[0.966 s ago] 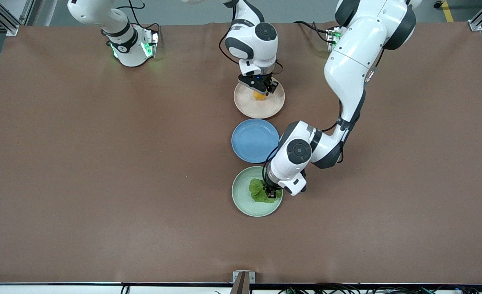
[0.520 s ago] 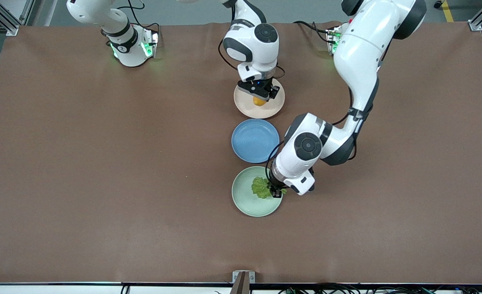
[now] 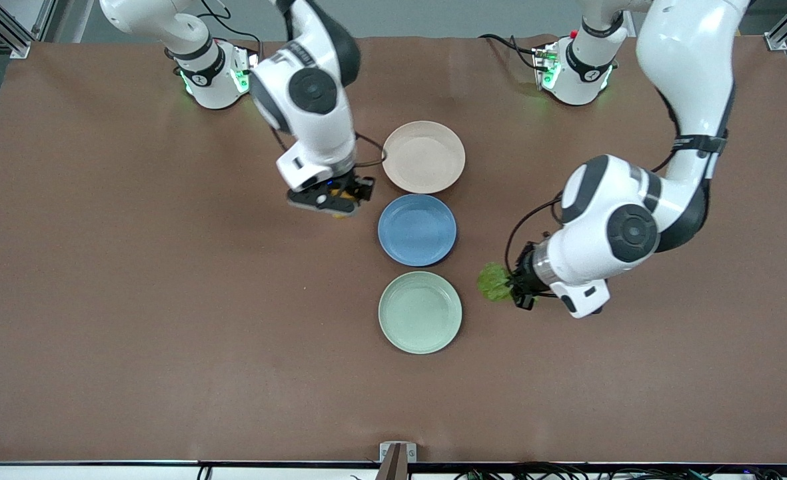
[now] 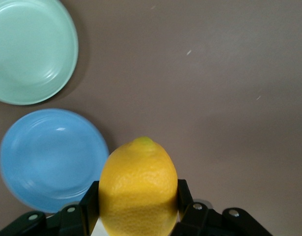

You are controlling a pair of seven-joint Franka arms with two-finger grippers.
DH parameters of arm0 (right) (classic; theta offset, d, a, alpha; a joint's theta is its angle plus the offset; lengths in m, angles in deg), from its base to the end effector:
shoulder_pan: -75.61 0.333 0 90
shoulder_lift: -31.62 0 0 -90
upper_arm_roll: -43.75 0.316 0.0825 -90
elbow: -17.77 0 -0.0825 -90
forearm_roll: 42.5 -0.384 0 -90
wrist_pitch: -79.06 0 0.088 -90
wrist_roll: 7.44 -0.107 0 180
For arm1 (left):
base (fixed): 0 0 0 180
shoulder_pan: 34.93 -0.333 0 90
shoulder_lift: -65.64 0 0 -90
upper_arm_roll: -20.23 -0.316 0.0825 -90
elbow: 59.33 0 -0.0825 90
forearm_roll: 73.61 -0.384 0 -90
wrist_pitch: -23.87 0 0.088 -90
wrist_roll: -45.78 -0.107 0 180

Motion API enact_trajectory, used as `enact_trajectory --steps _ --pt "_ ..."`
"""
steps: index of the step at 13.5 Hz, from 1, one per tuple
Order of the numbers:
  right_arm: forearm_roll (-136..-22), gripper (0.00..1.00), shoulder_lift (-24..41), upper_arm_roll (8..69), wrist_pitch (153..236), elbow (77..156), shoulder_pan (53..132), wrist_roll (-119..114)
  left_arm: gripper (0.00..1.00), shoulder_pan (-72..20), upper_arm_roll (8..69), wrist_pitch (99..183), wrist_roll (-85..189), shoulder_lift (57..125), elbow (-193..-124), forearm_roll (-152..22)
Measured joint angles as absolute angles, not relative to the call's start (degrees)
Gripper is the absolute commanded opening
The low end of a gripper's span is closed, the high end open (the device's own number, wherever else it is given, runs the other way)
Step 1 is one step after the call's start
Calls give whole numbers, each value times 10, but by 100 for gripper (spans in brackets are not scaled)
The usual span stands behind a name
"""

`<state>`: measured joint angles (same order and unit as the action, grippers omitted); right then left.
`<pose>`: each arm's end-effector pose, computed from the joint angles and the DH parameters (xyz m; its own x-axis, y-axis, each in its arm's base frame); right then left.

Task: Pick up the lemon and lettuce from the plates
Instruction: 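Carry the lettuce and lemon away from the plates onto the table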

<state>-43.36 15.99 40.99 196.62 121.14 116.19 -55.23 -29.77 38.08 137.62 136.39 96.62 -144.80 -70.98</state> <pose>0.4926 0.3858 0.3921 0.9838 -0.1787 -0.0168 -0.1784 -0.9838 0.0183 0.6527 -0.2423 0.3683 0.3163 0.9277 -0.1983 0.9440 -0.3285 -0.0307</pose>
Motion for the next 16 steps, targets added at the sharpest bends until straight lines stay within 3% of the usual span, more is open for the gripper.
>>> enact_trajectory --steps 6,8,16 --pt "-434 0 220 410 1972 1305 967 -316 0 -377 385 1396 1091 911 -1611 -750" --pt "-434 1 223 410 2013 1345 924 -257 0 -393 386 1433 1004 902 -1651 -761" --pt "-434 1 222 416 2228 1522 891 -202 1 -439 386 1633 827 896 -1780 -777"
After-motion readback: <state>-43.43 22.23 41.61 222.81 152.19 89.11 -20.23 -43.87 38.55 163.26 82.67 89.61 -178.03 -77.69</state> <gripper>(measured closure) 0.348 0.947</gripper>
